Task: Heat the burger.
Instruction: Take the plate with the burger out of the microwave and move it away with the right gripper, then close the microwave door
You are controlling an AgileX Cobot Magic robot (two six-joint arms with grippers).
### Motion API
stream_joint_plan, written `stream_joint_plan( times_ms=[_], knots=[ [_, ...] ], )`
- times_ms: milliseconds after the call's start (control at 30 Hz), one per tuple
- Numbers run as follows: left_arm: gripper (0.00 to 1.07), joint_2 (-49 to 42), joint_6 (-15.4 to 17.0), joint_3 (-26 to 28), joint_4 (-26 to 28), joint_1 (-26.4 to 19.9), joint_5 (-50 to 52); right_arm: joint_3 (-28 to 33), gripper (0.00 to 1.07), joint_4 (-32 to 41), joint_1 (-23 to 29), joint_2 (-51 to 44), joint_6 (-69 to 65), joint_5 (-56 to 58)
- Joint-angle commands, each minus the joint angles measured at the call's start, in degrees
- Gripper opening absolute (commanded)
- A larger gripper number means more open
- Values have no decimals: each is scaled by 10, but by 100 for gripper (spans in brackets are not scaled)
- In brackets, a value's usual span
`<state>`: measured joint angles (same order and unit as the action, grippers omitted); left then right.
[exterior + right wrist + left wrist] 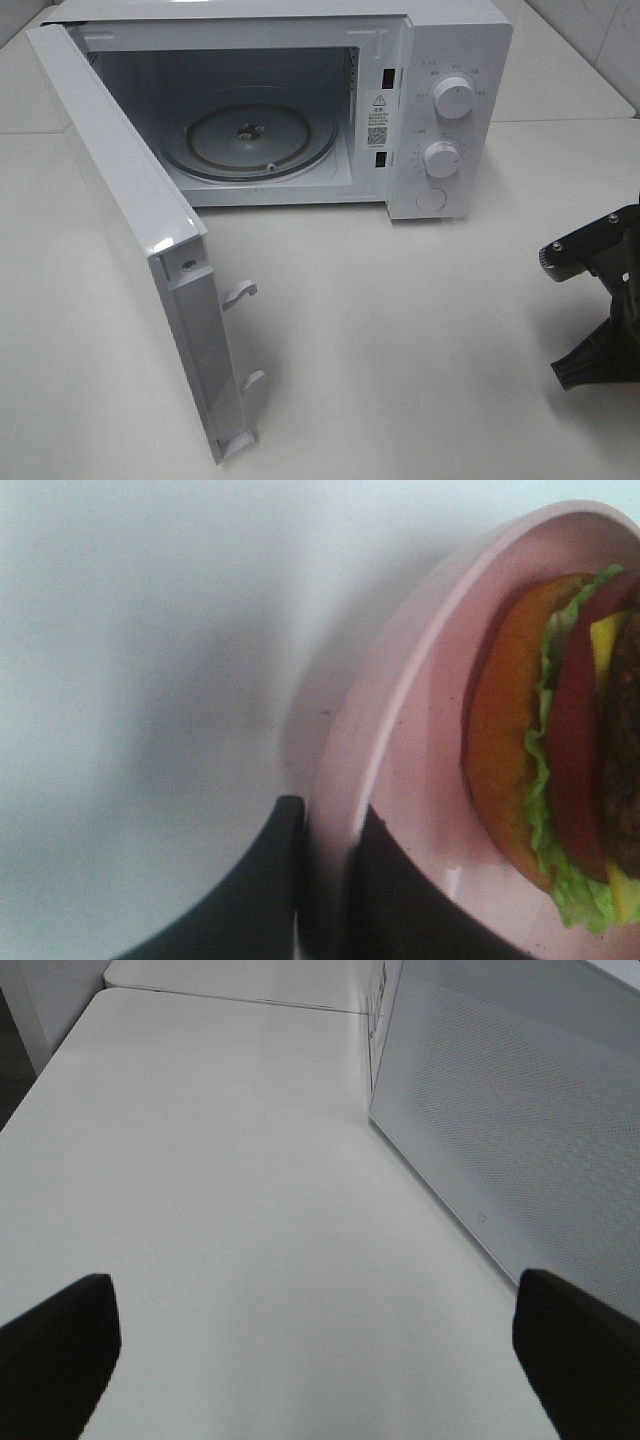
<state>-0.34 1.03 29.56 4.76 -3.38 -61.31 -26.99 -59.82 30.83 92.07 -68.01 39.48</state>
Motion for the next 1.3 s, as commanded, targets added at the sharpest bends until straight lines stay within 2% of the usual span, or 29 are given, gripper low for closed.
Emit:
stream_joint_plan(
  times_ms=[33, 367, 667, 767, 833, 933, 967, 1033, 1067, 1300],
  knots=[
    [100, -3, 3, -1, -1, -3, 1, -3, 2, -42, -11, 11, -18, 28],
    [100, -3, 3, -1, -1, -3, 1, -3, 5, -72, -56, 26, -27, -28],
    [100, -3, 3, -1, -1, -3, 1, -3, 9, -72, -56, 26, -27, -45],
    [100, -3, 3, -1, -1, -3, 1, -3, 13, -71, -56, 26, -27, -45],
    [100, -3, 3, -1, -1, -3, 1, -3, 21, -68, -56, 26, -27, -46],
    [100, -3, 3, -1, -1, -3, 1, -3, 24, -66, -56, 26, -27, -46],
    [100, -3, 3, -1, -1, -3, 1, -3, 30, -62, -56, 26, -27, -46],
    [100, -3, 3, -1, -1, -3, 1, -3, 33, -58, -55, 26, -27, -46],
    [100, -3, 3, -1, -1, -3, 1, -3, 38, -50, -55, 25, -24, -50],
    [100, -3, 3, -1, -1, -3, 1, -3, 42, -15, -54, 25, 7, -80]
  ],
)
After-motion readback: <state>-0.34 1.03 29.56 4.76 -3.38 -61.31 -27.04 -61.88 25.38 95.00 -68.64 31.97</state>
